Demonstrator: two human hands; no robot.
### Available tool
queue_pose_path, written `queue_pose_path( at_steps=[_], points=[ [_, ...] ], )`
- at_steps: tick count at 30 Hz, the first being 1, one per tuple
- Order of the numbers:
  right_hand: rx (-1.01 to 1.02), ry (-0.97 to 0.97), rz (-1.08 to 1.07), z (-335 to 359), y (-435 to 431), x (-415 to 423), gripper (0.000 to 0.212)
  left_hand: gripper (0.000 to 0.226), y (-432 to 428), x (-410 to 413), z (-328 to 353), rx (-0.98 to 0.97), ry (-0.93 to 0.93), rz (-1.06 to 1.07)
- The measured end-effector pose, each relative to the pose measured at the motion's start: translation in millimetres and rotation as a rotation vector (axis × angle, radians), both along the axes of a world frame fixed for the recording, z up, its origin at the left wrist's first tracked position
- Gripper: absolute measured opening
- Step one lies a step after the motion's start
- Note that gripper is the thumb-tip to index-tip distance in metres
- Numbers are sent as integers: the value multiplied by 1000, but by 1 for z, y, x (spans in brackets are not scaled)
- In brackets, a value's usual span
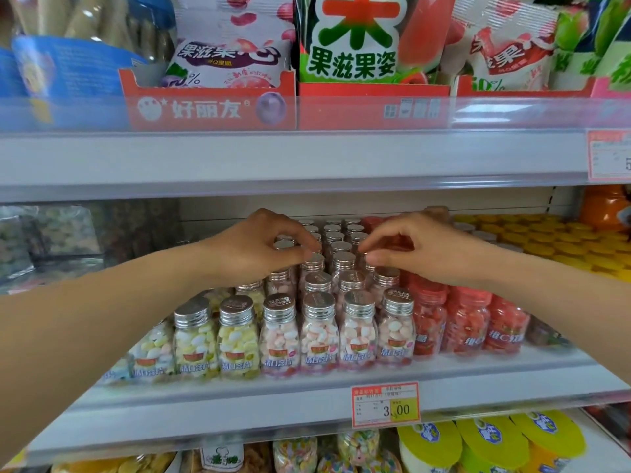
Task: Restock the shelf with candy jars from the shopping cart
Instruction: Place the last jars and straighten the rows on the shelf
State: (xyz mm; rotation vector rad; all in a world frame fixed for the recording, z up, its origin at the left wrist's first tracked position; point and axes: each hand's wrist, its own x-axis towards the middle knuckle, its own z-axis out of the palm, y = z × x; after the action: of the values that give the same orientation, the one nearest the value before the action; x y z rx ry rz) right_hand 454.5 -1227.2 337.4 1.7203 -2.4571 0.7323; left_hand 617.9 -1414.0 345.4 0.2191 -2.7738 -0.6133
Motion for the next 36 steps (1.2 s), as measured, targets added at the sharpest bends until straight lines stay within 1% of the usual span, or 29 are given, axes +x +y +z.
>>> queue_pose_path(
  at_steps=[2,4,8,11,14,18,21,24,27,31,34,36],
  points=[
    [15,118,-60,-1,0,-2,23,19,-1,-4,-3,-88,56,68],
    [44,204,-91,0,3,-2,18,22,2,-8,-5,-163,48,103],
    [71,238,-98,4,9,-6,16,23,2,-14,-7,-249,32,94],
    [76,235,-65,4,11,-8,19,17,1,-14,-9,-188,30,68],
    [128,213,-25,4,11,-8,32,16,1,-11,-10,-124,6,45],
    [137,301,-1,6,8,-9,30,14,3,-10,-10,-141,22,48],
    [162,237,24,8,10,-8,28,14,3,-10,-11,-112,19,32],
    [162,77,91,9,13,-8,24,13,1,-10,-14,-95,-11,23],
    [106,-15,93,7,12,-10,27,19,0,-9,-15,-149,20,22],
    [-52,72,21,1,-3,-12,31,30,-4,-10,-16,-280,72,72],
    [-52,178,-5,-2,-21,-11,33,30,-11,-18,-17,-351,34,97],
    [-29,184,3,-5,-30,-13,31,29,-14,-22,-17,-341,1,101]
  ],
)
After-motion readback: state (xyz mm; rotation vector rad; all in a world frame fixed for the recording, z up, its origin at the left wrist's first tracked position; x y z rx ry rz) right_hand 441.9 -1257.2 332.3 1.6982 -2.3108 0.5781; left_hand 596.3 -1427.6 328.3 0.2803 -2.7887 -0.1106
